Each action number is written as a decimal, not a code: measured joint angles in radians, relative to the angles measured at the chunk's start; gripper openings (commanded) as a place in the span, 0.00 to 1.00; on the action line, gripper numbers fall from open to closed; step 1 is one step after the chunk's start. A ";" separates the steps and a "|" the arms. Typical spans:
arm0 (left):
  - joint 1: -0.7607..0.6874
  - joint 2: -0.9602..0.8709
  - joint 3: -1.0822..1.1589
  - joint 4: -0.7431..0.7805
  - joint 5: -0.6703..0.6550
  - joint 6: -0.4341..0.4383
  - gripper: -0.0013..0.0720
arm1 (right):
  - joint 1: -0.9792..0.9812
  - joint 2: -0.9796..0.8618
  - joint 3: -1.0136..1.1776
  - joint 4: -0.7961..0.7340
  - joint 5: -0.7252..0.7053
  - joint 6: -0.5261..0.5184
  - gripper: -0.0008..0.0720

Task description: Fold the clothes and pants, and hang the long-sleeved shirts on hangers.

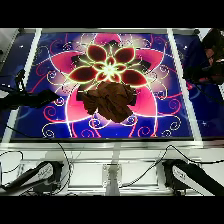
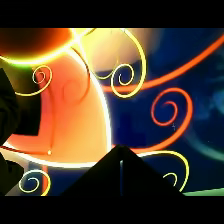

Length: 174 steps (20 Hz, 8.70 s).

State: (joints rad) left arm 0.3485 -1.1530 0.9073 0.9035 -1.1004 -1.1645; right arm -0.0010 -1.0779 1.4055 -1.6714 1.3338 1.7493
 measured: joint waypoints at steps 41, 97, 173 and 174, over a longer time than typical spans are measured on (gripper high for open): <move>-0.026 0.020 0.000 -0.513 -0.029 0.561 0.97 | 0.194 -0.187 -0.663 0.742 -0.439 -0.254 0.82; -0.841 -0.488 0.014 -0.747 0.444 0.589 0.50 | 0.082 0.055 -0.067 0.778 -0.560 -0.352 0.03; -0.214 -0.119 0.015 -0.170 0.573 0.252 0.97 | -0.354 -0.364 -0.224 0.522 -0.015 -0.460 0.63; -0.207 -0.119 0.016 -0.170 0.550 0.252 0.97 | -0.357 -0.364 -0.277 0.585 -0.015 -0.497 0.64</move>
State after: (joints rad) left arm 0.1417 -1.2720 0.9230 0.7334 -0.5503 -0.9127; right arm -0.3576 -1.4414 1.1282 -1.0866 1.3190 1.2522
